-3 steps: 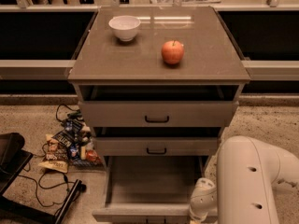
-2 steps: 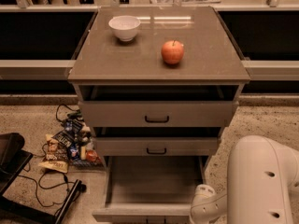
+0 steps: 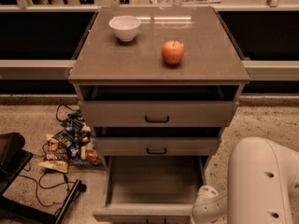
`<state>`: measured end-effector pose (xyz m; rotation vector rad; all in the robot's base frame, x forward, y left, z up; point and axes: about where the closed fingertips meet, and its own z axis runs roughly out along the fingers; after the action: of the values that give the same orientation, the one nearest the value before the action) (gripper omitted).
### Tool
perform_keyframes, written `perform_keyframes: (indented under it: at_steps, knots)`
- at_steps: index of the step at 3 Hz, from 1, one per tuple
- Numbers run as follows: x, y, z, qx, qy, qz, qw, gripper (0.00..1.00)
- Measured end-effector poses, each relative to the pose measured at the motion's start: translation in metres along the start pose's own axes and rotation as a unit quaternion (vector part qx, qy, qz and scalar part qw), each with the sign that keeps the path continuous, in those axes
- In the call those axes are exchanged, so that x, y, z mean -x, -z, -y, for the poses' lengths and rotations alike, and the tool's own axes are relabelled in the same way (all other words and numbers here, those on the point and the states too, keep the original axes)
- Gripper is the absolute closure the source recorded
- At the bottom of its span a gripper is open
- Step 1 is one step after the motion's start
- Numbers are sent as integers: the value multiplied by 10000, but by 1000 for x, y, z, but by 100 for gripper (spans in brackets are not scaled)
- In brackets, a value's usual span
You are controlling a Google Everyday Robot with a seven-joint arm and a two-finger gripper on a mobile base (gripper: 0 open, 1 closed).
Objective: Open bottom drawer
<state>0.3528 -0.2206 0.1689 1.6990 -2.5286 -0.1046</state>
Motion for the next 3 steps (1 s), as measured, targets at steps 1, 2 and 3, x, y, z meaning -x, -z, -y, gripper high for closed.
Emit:
perform_keyframes:
  at_steps: [1, 2, 3]
  knots:
    - [-7, 9, -17, 28, -64, -78, 9999, 56]
    - [-8, 12, -18, 28, -64, -78, 9999, 79]
    - [-8, 13, -18, 28, -64, -78, 9999, 100]
